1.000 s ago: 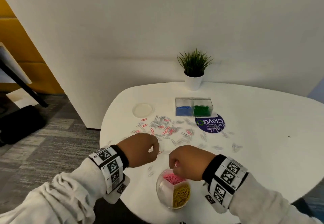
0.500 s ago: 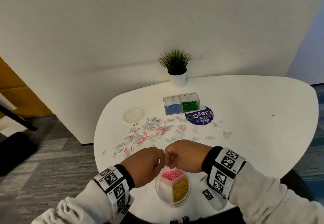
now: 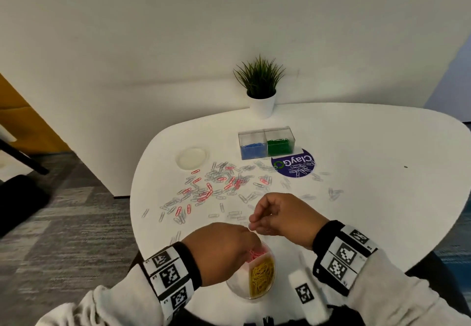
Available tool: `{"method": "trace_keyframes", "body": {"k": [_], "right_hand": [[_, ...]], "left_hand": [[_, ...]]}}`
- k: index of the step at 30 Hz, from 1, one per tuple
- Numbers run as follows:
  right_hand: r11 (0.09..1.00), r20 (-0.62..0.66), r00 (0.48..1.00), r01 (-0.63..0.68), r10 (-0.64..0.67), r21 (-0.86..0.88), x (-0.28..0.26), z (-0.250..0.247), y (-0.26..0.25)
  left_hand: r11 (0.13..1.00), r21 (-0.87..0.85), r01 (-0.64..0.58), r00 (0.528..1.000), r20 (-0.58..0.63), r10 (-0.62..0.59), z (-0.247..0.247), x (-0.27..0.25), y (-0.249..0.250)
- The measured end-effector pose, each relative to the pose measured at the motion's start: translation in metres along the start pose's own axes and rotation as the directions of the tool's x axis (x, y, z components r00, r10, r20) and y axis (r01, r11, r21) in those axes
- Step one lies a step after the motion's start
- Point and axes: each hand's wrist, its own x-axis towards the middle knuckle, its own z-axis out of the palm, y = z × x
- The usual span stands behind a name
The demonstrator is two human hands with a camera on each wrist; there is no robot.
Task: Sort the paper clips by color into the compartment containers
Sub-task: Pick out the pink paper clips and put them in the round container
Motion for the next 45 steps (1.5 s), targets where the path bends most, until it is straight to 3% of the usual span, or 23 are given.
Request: {"method": "trace_keyframes", "body": {"k": [2, 5, 8, 10, 13, 15, 18, 20, 25, 28, 31, 35, 38, 40, 42, 45], "right_hand": [[0.978, -0.024, 0.999, -0.016, 0.022, 0.209, 0.001, 0.002, -0.001], [0.964, 0.035, 0.999, -0.038, 0.03, 0.262, 0.001, 0.007, -0.007], [0.999, 0.172, 0.985, 0.034, -0.029, -0.024, -0.004, 0.022, -0.007], [0.968, 0.223, 0.974, 0.1, -0.048, -0.229, -0.007, 0.032, -0.001], [0.912, 0.232, 0.968, 0.177, -0.094, -0.37, -0.008, 0.038, 0.008], [0.88, 0.244, 0.963, 0.212, -0.115, -0.424, -0.007, 0.036, 0.01], [0.855, 0.25, 0.956, 0.254, -0.152, -0.452, -0.005, 0.036, 0.013], [0.864, 0.232, 0.958, 0.257, -0.169, -0.433, -0.005, 0.037, 0.014], [0.879, 0.187, 0.959, 0.27, -0.211, -0.392, -0.008, 0.041, 0.01], [0.885, 0.032, 0.955, 0.284, -0.293, -0.368, -0.003, 0.033, 0.003], [0.795, -0.136, 0.92, 0.235, -0.368, -0.56, 0.03, 0.002, -0.001], [0.591, -0.21, 0.932, 0.007, -0.297, -0.807, 0.089, -0.043, -0.003], [0.467, -0.198, 0.958, -0.08, -0.209, -0.88, 0.12, -0.052, -0.005], [0.376, -0.157, 0.976, -0.09, -0.149, -0.922, 0.132, -0.052, -0.006], [0.318, -0.127, 0.987, -0.09, -0.099, -0.944, 0.14, -0.05, -0.006], [0.323, -0.106, 0.992, -0.077, -0.073, -0.943, 0.143, -0.048, -0.003]], "left_hand": [[0.998, -0.064, -0.017, 0.997, -0.073, 0.012, -0.004, -0.002, -0.004], [0.991, -0.101, 0.088, 0.976, -0.188, -0.106, -0.01, -0.008, -0.027], [0.97, -0.084, 0.226, 0.947, -0.215, -0.24, -0.011, -0.018, -0.055], [0.952, -0.07, 0.298, 0.93, -0.204, -0.306, -0.009, -0.024, -0.068], [0.907, -0.044, 0.419, 0.894, -0.154, -0.42, -0.008, -0.03, -0.082], [0.819, 0.003, 0.574, 0.814, -0.112, -0.57, -0.01, -0.034, -0.094], [0.635, 0.111, 0.764, 0.643, -0.062, -0.763, -0.013, -0.039, -0.113], [0.601, 0.083, 0.795, 0.606, -0.054, -0.794, -0.014, -0.038, -0.12], [0.629, -0.046, 0.776, 0.625, -0.077, -0.777, -0.001, -0.028, -0.124], [0.653, 0.002, 0.757, 0.65, -0.096, -0.754, 0.005, -0.021, -0.124], [0.68, 0.04, 0.732, 0.68, -0.102, -0.726, 0.007, -0.016, -0.126], [0.694, 0.028, 0.719, 0.692, -0.122, -0.712, 0.013, -0.013, -0.128], [0.666, -0.121, 0.736, 0.65, -0.149, -0.745, 0.003, -0.016, -0.133], [0.579, -0.373, 0.725, 0.57, -0.147, -0.809, -0.01, -0.023, -0.145], [0.37, -0.712, 0.597, 0.488, -0.044, -0.872, -0.023, -0.036, -0.156], [0.064, -0.898, 0.435, 0.372, 0.114, -0.921, -0.032, -0.053, -0.164]]}}
